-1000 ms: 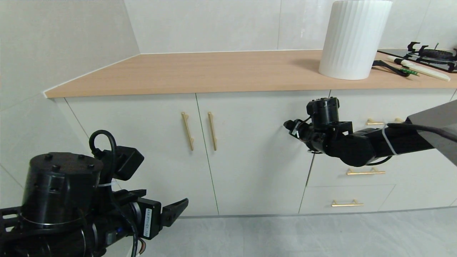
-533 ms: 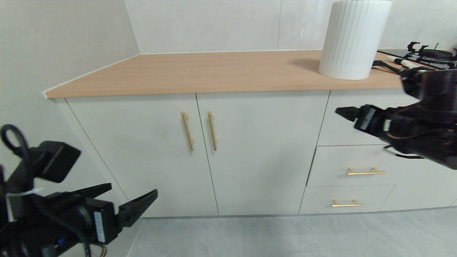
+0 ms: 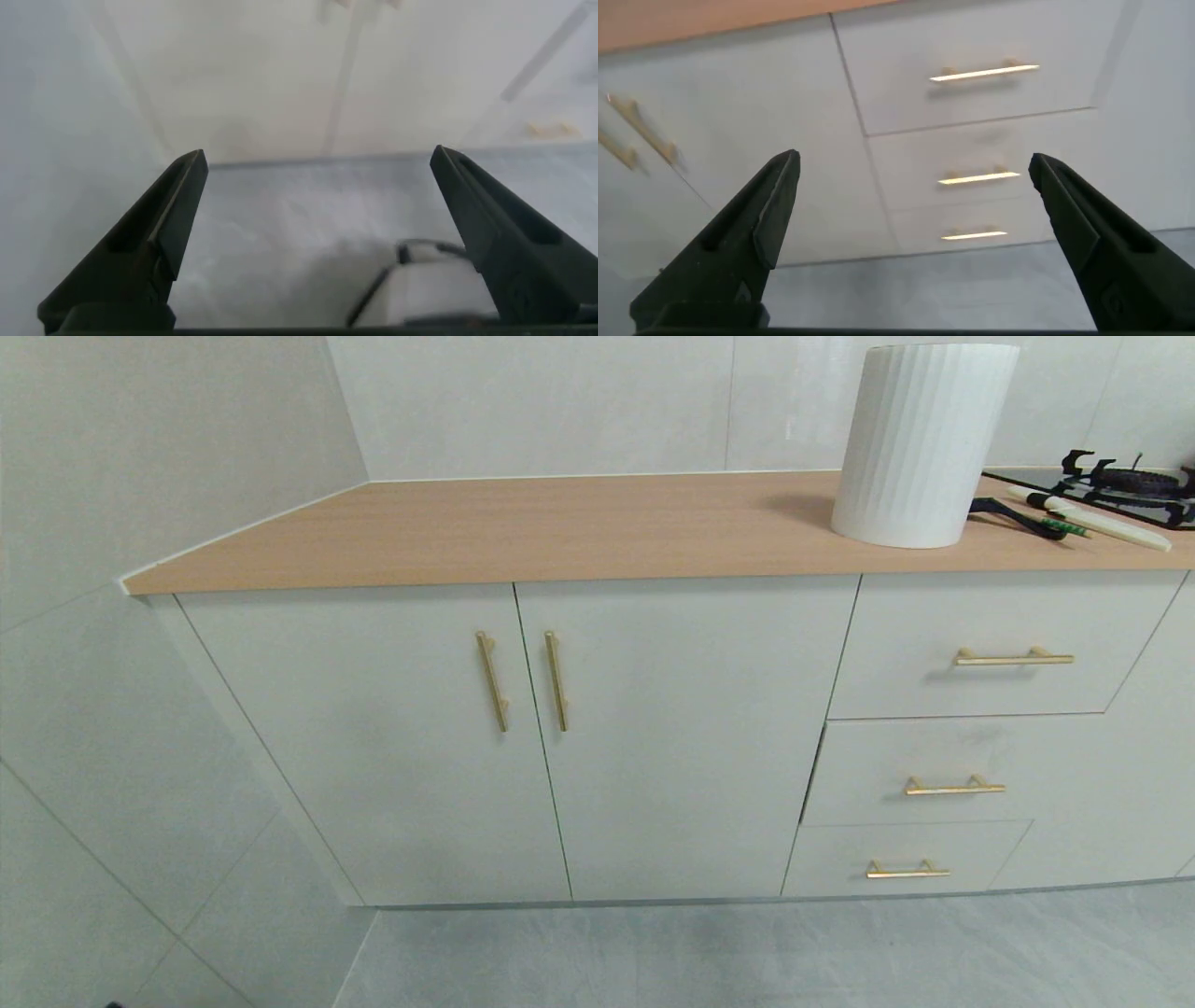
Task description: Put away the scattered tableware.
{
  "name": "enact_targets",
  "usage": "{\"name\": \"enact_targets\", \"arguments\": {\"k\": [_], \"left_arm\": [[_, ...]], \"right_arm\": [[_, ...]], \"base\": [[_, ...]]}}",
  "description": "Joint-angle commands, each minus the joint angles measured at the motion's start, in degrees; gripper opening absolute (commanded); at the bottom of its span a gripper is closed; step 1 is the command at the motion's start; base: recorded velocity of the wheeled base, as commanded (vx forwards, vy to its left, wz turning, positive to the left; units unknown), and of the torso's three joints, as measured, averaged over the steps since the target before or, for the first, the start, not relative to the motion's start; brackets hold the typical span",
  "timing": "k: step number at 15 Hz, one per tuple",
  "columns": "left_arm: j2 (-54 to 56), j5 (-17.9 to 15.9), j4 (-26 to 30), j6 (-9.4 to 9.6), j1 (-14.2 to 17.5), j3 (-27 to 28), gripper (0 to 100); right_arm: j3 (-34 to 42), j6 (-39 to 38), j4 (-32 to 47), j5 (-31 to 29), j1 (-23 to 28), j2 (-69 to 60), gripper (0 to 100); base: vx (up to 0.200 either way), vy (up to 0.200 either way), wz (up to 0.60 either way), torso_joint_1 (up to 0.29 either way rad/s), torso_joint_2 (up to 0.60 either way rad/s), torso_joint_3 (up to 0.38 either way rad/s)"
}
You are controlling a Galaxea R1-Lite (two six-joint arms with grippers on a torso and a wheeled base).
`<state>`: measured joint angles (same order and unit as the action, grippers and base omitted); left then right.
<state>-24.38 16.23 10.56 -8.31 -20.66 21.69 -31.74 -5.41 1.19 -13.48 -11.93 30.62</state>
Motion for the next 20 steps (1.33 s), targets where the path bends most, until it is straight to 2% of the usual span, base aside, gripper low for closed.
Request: {"name": "enact_targets", "arguments": {"k": [1,3,4,6,7,9,10,11,12,13,14,15,16,19,20], "left_arm": [[10.6,0.0,1.7,1.81,5.5,-0.2,100],[16.6,-0.1,3.2,5.15,12.0,-2.0,100],[19.0,0.3,3.7,6.64,13.3,-3.2,100],[18.8,6.4,3.6,4.71,13.3,-5.5,100],[18.8,7.8,3.5,4.10,13.5,-6.2,100],[18.8,8.4,3.4,2.78,15.4,-6.8,100],[21.0,7.6,3.5,3.04,19.1,-8.2,100],[24.4,6.2,3.6,5.94,20.7,-10.5,100],[24.4,6.9,2.3,6.56,20.8,-13.7,100],[24.4,7.2,-2.1,6.38,20.8,-16.9,100],[24.4,5.8,-7.0,7.00,20.8,-19.0,100],[24.4,2.1,-11.1,8.58,20.8,-21.0,100],[24.4,-2.1,-13.2,9.19,20.8,-21.7,100],[24.4,-12.5,-11.3,7.87,20.8,-21.7,100],[24.4,-13.9,-10.6,8.05,20.8,-21.7,100]], "right_arm": [[2.2,4.9,10.5,-0.1,2.1,-20.3,100],[2.6,7.0,11.7,-1.7,5.4,-24.8,100],[3.4,6.9,11.7,-2.8,6.0,-24.9,100],[4.1,8.4,12.2,-3.2,11.5,-27.9,100],[6.6,10.7,12.1,-2.9,12.3,-30.1,100],[10.6,10.9,10.9,-6.3,12.2,-30.5,100],[13.9,8.9,8.7,-7.6,12.2,-30.5,100],[16.5,8.7,6.6,-7.6,12.2,-30.5,100],[18.5,8.5,4.6,-7.6,12.2,-30.5,100],[21.2,8.5,1.9,-7.6,12.2,-30.5,100],[23.3,8.5,-1.5,-7.6,12.2,-30.5,100],[25.3,8.7,-5.3,-7.5,12.2,-30.5,100],[26.7,8.8,-7.8,-7.3,12.2,-30.5,100],[31.5,8.8,-9.6,-4.5,12.2,-30.5,100],[31.7,8.8,-9.1,-3.6,12.2,-30.5,100]], "base": [[0.000,0.000,0.00,0.000,0.00,0.000],[0.000,0.000,0.00,0.000,0.00,0.000],[0.000,0.000,0.00,0.000,0.00,0.000],[0.000,0.000,0.00,0.000,0.00,0.000],[0.000,0.000,0.00,0.000,0.00,0.000],[0.000,0.000,0.00,0.000,0.00,0.000],[0.000,0.000,0.00,0.000,0.00,0.000],[0.000,0.000,0.00,0.000,0.00,0.000],[0.000,0.000,0.00,0.000,0.00,0.000],[0.000,0.000,0.00,0.000,0.00,0.000],[0.000,0.000,0.00,0.000,0.00,0.000],[0.000,0.000,0.00,0.000,0.00,0.000],[0.000,0.000,0.00,0.000,0.00,0.000],[0.000,0.000,0.00,0.000,0.00,0.000],[0.000,0.000,0.00,0.000,0.00,0.000]]}}
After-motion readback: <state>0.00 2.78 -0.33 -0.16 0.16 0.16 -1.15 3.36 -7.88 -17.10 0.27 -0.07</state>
